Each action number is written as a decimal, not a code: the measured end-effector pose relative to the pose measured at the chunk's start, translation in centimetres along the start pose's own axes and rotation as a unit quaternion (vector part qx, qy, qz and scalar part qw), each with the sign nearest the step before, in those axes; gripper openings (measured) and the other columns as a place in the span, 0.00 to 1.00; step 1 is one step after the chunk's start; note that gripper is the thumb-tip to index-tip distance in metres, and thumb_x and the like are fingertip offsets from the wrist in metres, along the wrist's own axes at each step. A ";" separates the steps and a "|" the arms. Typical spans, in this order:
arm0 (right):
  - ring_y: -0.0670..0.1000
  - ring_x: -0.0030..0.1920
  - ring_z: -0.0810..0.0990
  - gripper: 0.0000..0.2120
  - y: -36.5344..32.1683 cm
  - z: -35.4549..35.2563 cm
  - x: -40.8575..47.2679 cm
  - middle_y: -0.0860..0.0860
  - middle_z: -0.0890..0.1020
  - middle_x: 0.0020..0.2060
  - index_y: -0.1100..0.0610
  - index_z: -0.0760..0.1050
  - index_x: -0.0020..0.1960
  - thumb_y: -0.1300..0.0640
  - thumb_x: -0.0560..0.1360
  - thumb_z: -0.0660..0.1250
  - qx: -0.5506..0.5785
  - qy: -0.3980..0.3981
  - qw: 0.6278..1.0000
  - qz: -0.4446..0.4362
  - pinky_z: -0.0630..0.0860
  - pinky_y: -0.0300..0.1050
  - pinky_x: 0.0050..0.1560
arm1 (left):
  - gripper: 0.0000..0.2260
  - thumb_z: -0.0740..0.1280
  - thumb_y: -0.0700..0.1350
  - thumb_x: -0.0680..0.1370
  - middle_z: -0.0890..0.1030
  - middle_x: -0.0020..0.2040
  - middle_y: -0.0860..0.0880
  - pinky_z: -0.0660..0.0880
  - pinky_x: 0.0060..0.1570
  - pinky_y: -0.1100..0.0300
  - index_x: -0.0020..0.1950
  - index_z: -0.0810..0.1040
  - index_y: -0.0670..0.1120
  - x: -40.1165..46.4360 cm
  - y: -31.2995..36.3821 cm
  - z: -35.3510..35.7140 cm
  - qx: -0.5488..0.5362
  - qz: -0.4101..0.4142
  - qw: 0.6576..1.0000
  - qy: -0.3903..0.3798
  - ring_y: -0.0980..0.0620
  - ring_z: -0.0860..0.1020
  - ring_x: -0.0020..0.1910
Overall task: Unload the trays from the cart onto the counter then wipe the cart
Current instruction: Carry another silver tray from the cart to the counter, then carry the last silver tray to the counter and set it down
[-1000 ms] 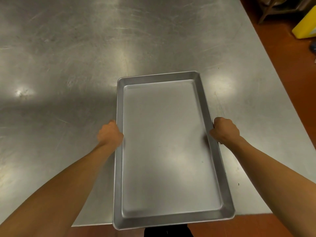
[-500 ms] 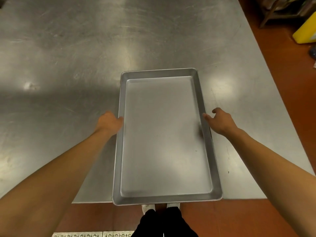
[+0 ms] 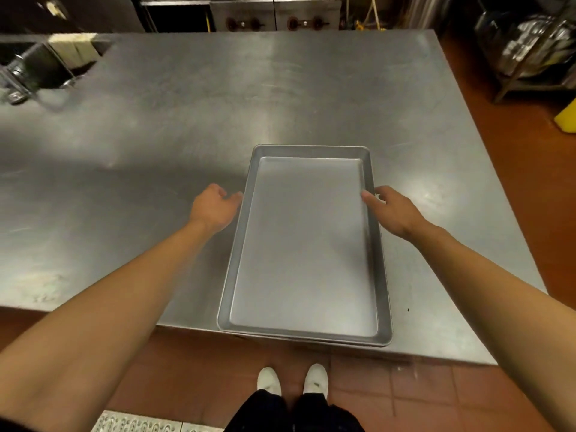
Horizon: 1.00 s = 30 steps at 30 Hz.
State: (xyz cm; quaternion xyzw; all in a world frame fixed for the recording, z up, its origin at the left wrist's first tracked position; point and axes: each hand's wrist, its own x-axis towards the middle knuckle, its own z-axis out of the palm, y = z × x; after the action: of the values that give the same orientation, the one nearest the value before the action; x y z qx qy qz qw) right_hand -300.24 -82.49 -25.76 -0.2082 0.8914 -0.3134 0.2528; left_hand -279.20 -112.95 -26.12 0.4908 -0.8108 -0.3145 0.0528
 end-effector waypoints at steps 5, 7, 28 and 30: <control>0.54 0.71 0.75 0.38 -1.4 -1.0 -5.3 0.50 0.74 0.74 0.48 0.67 0.78 0.25 0.76 0.55 0.088 0.010 0.992 -0.086 0.74 0.57 0.70 | 0.22 0.69 0.58 0.80 0.82 0.61 0.45 0.72 0.61 0.54 0.66 0.77 0.42 -4.1 0.2 -1.5 -0.086 0.038 0.995 0.024 0.44 0.79 0.61; 0.51 0.70 0.75 0.35 -2.0 -1.9 -7.9 0.48 0.75 0.73 0.48 0.68 0.77 0.27 0.78 0.56 0.113 0.020 0.987 -0.114 0.73 0.54 0.70 | 0.24 0.69 0.58 0.80 0.80 0.59 0.47 0.72 0.59 0.57 0.68 0.77 0.42 -5.9 0.3 -2.4 -0.114 0.063 0.991 0.026 0.47 0.78 0.59; 0.45 0.68 0.74 0.18 -8.4 1.6 -39.7 0.36 0.76 0.62 0.40 0.70 0.68 0.34 0.83 0.54 0.160 -0.001 0.956 -0.245 0.66 0.53 0.75 | 0.31 0.65 0.71 0.70 0.81 0.58 0.52 0.79 0.61 0.41 0.62 0.78 0.50 -37.2 -11.1 -17.2 -0.268 0.139 0.948 0.098 0.49 0.81 0.60; 0.45 0.69 0.74 0.24 -10.4 2.8 -41.2 0.34 0.76 0.63 0.35 0.71 0.65 0.25 0.75 0.56 0.170 -0.044 0.951 -0.253 0.66 0.58 0.76 | 0.23 0.67 0.67 0.74 0.81 0.56 0.52 0.81 0.56 0.40 0.57 0.78 0.51 -40.2 -12.8 -19.6 -0.318 0.128 0.932 0.122 0.46 0.81 0.60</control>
State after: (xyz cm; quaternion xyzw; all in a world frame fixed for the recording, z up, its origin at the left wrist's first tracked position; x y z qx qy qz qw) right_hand -264.04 -69.38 -7.57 -0.3944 0.7308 -0.5046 0.2363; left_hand -241.08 -92.72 -8.70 0.3749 -0.7118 -0.4838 0.3445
